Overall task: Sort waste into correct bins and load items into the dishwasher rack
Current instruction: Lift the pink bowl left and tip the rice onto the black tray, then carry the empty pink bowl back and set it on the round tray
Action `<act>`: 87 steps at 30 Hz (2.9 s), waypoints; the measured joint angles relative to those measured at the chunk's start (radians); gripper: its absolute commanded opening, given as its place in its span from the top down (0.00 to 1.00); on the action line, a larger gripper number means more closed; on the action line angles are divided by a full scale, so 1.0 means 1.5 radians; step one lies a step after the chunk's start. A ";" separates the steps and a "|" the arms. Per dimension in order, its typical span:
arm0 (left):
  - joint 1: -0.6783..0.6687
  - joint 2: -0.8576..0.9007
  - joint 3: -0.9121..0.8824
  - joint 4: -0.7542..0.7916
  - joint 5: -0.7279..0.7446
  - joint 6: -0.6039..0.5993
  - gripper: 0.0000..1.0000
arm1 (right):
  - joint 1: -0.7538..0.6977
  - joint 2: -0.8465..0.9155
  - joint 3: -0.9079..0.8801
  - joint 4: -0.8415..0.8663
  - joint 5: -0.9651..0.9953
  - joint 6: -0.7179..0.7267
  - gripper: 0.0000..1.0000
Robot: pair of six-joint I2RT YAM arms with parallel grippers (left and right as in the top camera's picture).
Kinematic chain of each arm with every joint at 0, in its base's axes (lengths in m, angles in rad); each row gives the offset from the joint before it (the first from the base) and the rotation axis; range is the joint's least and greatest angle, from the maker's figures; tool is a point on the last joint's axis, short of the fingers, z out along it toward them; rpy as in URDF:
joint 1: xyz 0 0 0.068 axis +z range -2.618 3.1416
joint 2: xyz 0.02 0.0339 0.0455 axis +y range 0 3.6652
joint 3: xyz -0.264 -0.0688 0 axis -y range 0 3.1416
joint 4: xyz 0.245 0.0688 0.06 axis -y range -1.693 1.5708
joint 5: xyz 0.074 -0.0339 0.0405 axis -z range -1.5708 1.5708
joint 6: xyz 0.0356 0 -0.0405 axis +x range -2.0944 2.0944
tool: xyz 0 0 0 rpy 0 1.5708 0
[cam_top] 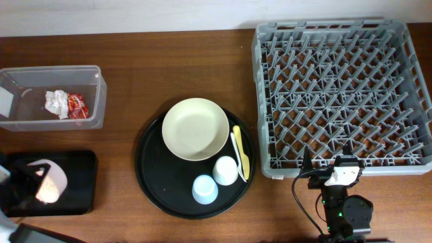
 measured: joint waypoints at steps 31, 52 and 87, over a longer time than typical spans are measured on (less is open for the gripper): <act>0.098 0.000 -0.207 0.341 0.425 0.051 0.99 | 0.000 0.000 0.000 0.000 0.000 0.000 0.02; 0.135 0.031 -0.218 0.419 0.500 0.043 1.00 | 0.000 0.000 0.000 0.000 0.000 0.000 0.02; 0.026 0.053 -0.209 0.552 0.447 -0.299 1.00 | 0.000 0.000 0.000 0.000 0.000 -0.001 0.02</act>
